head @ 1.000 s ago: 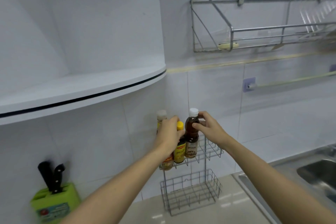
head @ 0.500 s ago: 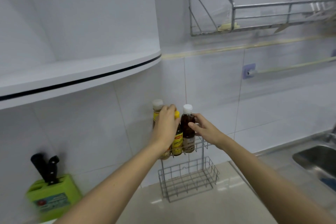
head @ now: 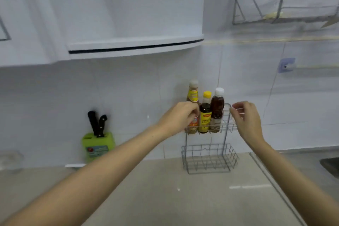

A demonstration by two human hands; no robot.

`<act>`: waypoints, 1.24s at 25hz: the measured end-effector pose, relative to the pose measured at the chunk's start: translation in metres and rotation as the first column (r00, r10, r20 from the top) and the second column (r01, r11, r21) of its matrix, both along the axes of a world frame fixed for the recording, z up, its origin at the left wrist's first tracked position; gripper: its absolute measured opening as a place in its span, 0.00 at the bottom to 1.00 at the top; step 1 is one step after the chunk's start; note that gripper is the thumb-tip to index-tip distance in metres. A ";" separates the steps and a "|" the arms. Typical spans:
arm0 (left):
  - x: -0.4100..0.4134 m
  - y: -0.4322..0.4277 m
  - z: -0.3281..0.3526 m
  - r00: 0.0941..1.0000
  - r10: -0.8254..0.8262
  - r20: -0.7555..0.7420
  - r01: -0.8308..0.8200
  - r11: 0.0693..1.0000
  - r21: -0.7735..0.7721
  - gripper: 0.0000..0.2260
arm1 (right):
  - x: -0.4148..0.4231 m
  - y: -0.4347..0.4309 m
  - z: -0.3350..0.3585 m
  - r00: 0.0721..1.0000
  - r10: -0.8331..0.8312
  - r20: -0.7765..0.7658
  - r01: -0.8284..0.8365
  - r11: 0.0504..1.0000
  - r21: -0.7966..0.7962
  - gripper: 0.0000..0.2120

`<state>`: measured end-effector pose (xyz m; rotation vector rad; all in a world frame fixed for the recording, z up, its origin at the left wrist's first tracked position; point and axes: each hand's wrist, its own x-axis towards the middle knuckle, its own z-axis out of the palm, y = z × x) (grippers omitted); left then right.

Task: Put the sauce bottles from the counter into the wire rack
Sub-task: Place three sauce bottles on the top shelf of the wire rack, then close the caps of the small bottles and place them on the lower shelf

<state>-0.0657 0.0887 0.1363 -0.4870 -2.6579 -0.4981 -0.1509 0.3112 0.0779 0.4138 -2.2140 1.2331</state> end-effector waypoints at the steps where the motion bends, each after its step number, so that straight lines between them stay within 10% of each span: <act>1: 0.018 -0.012 -0.005 0.996 -0.012 0.087 0.016 0.999 -0.042 0.06 | 0.018 -0.003 -0.001 0.999 0.027 -0.029 -0.026 0.999 0.028 0.03; 7: 0.133 -0.110 -0.068 0.800 0.034 0.599 0.020 0.996 -0.084 0.07 | 0.130 -0.075 -0.028 0.873 0.438 0.215 -0.486 0.820 0.301 0.02; 13: 0.249 -0.224 -0.144 0.668 0.324 0.670 -0.247 0.946 -0.211 0.14 | 0.238 -0.191 -0.050 0.618 0.677 0.399 -0.779 0.456 0.431 0.03; 17: 0.319 -0.246 -0.201 0.514 0.377 0.770 -0.301 0.920 -0.250 0.23 | 0.297 -0.251 -0.071 0.627 0.684 0.372 -0.723 0.333 0.605 0.13; 22: 0.359 -0.213 -0.227 0.690 -0.020 0.723 -0.455 0.765 0.455 0.19 | 0.341 -0.296 -0.093 0.670 0.580 0.464 -0.631 0.116 0.767 0.27; 31: 0.354 -0.216 -0.249 0.742 0.075 0.666 -0.474 0.761 0.443 0.22 | 0.328 -0.295 -0.091 0.463 0.749 0.474 -0.693 -0.027 0.720 0.19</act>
